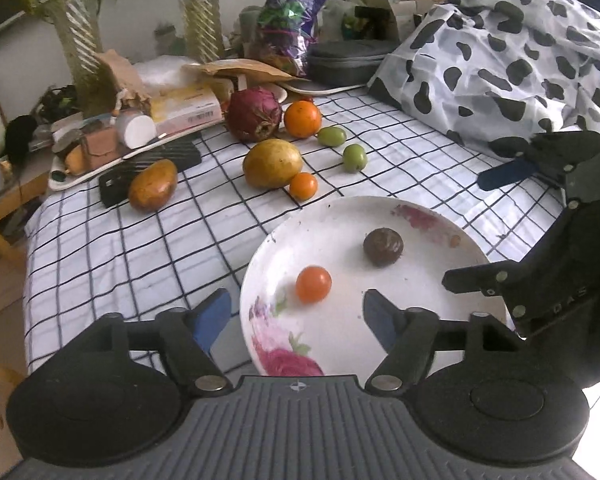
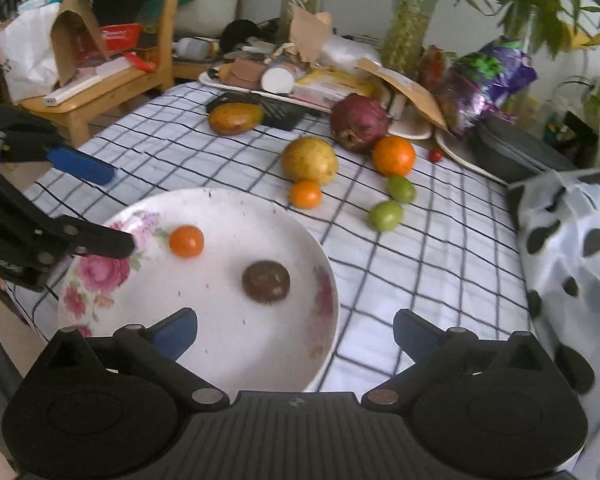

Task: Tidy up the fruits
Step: 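Lift both open tools away from the plate toward the remaining fruits, then grasp the mango with the left tool while the right tool grasps the green plum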

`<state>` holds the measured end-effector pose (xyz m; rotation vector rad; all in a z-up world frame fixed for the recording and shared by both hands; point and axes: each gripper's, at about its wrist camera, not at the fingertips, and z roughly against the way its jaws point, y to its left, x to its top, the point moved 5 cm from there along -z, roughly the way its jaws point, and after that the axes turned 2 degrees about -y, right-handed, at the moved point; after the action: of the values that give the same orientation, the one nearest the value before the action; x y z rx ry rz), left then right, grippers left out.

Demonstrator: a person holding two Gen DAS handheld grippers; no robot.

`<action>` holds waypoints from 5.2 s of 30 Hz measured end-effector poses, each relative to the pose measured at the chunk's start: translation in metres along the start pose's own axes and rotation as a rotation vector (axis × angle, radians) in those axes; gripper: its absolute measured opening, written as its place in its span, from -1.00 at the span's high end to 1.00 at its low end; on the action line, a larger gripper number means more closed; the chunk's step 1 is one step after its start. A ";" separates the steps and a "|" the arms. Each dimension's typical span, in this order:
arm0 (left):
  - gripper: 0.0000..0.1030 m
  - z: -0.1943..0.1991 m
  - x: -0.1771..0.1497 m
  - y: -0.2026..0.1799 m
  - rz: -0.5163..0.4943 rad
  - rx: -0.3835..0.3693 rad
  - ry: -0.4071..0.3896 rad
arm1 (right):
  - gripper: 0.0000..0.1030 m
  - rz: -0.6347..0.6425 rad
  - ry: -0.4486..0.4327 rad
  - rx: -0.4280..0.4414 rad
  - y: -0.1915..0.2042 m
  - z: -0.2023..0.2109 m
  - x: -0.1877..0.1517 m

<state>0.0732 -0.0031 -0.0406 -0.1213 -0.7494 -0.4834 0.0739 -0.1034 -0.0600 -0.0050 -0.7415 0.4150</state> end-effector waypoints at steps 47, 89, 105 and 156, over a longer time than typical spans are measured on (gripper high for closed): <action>-0.45 0.029 0.004 0.001 0.059 0.130 -0.100 | -1.00 -0.157 -0.050 -0.128 -0.024 0.015 -0.002; -0.45 -0.041 0.056 0.089 0.104 0.154 -0.085 | -1.00 -0.175 -0.075 -0.146 -0.071 -0.050 0.053; -0.44 -0.099 0.071 0.136 0.159 0.118 -0.051 | -1.00 -0.159 -0.052 -0.115 -0.084 -0.086 0.076; 0.01 -0.139 0.082 0.166 0.200 0.026 -0.033 | 0.17 -0.063 0.057 0.012 -0.092 -0.141 0.070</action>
<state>0.2889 0.0740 -0.0759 -0.1786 -0.7665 -0.2820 0.2464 -0.1418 -0.1047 0.0183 -0.6815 0.3578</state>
